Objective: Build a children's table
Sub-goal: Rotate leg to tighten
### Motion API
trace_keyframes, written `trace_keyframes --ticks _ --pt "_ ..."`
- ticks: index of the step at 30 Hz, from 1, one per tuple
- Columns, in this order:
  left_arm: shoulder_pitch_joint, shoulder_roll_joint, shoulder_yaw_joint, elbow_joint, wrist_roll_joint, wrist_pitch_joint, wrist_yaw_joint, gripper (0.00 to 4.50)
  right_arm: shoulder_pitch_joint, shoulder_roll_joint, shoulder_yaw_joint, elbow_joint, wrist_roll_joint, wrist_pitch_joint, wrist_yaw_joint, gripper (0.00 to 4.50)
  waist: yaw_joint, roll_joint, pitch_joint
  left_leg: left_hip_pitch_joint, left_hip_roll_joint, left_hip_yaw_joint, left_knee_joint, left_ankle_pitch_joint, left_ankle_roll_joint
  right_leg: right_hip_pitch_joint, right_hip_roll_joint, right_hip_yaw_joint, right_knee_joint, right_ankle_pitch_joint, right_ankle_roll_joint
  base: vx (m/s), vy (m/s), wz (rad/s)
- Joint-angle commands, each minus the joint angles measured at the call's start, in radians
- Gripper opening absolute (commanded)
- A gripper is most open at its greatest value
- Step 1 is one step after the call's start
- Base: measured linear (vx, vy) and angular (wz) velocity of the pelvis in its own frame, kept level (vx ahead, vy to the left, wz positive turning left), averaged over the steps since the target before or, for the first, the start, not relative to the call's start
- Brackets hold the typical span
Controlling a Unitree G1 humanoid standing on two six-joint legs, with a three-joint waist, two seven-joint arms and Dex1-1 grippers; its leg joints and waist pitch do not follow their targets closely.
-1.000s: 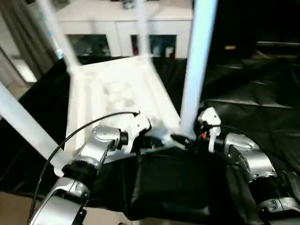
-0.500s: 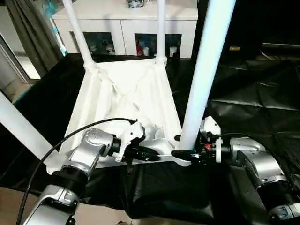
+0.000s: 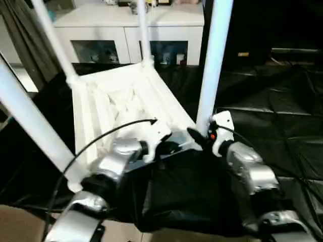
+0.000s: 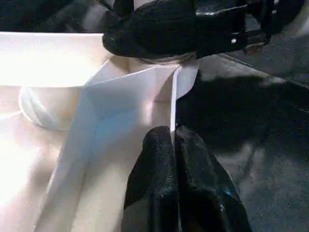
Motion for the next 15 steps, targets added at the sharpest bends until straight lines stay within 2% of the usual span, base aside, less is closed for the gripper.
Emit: trace_keyframes --ticks 1,2,4,5,6,7,8,9,11,12,13,15 --pt "-0.034 -0.064 0.015 0.003 -0.031 -0.042 0.043 0.0 0.028 0.063 0.063 0.084 -0.027 0.027 0.013 2.53 -0.006 -0.02 -0.039 0.025 0.045 -0.037 -0.085 -0.441 -0.003 0.015 -0.053 0.025 -0.107 -0.51 -0.137 0.0 0.0 0.0" --pt "-0.034 -0.067 0.012 0.009 -0.031 -0.05 0.037 0.0 0.024 0.074 0.059 0.078 -0.006 0.017 0.039 3.08 -0.007 -0.019 -0.039 0.025 0.044 -0.036 -0.084 -0.445 0.0 0.013 -0.053 0.025 -0.109 -0.516 -0.135 0.0 0.0 0.0" --pt "-0.032 -0.068 0.009 0.012 -0.032 -0.058 0.023 0.0 0.023 0.081 0.056 0.064 0.018 0.014 0.071 3.22 -0.007 -0.018 -0.04 0.024 0.044 -0.037 -0.085 -0.448 0.005 0.014 -0.054 0.025 -0.11 -0.525 -0.129 0.0 0.0 0.0" --pt "-0.026 -0.063 0.003 0.004 -0.036 -0.06 -0.007 0.0 0.028 0.072 0.063 0.041 0.03 0.015 0.107 3.28 -0.007 -0.022 -0.041 0.022 0.045 -0.038 -0.086 -0.44 0.009 0.016 -0.054 0.025 -0.108 -0.52 -0.128 0.0 0.0 0.0" --pt "-0.02 -0.057 -0.001 -0.005 -0.04 -0.06 -0.033 0.0 0.039 0.05 0.072 0.009 0.041 0.021 0.154 3.5 -0.007 -0.032 -0.041 0.02 0.046 -0.036 -0.087 -0.432 0.016 0.017 -0.053 0.025 -0.111 -0.515 -0.127 0.0 0.0 0.0" --pt "-0.007 -0.042 -0.009 -0.028 -0.052 -0.053 -0.082 0.0 0.051 0.024 0.082 -0.026 0.049 0.021 0.21 3.5 -0.001 -0.025 -0.045 0.022 0.048 -0.037 -0.086 -0.419 0.019 0.019 -0.055 0.027 -0.106 -0.495 -0.129 0.0 0.0 0.0" --pt "0.001 -0.031 -0.014 -0.043 -0.06 -0.048 -0.115 0.0 0.059 0.007 0.088 -0.048 0.053 0.021 0.246 3.58 0.004 -0.029 -0.047 0.02 0.051 -0.033 -0.086 -0.395 0.029 0.02 -0.054 0.029 -0.103 -0.448 -0.139 0.0 0.0 0.0" --pt "0.014 -0.007 -0.022 -0.067 -0.068 -0.044 -0.163 0.0 0.077 -0.037 0.103 -0.092 0.069 0.028 0.333 3.64 0.005 -0.031 -0.048 0.013 0.052 -0.032 -0.087 -0.357 0.042 0.026 -0.054 0.03 -0.097 -0.384 -0.157 0.0 0.0 0.0" --pt "0.026 0.021 -0.033 -0.085 -0.074 -0.051 -0.212 0.0 0.099 -0.095 0.121 -0.143 0.1 0.054 0.448 3.64 0.013 -0.035 -0.051 0.01 0.056 -0.028 -0.081 -0.302 0.071 0.033 -0.054 0.029 -0.086 -0.285 -0.189 0.0 0.0 0.0" --pt "0.028 0.03 -0.034 -0.088 -0.073 -0.054 -0.22 0.0 0.105 -0.114 0.126 -0.157 0.109 0.061 0.482 3.64 0.019 -0.038 -0.053 0.01 0.055 -0.024 -0.077 -0.272 0.088 0.035 -0.054 0.028 -0.082 -0.249 -0.206 0.0 0.0 0.0" --pt "0.029 0.034 -0.034 -0.089 -0.073 -0.056 -0.225 0.0 0.109 -0.125 0.13 -0.165 0.114 0.065 0.501 3.64 0.021 -0.036 -0.053 0.009 0.055 -0.023 -0.075 -0.26 0.095 0.035 -0.054 0.028 -0.079 -0.237 -0.213 0.052 -0.009 0.02" --pt "0.035 0.071 -0.039 -0.095 -0.076 -0.058 -0.275 0.0 0.12 -0.191 0.143 -0.186 0.127 0.065 0.608 3.64 0.032 -0.038 -0.058 0.01 0.055 -0.019 -0.065 -0.206 0.117 0.036 -0.056 0.026 -0.072 -0.188 -0.233 0.0 0.0 0.0"
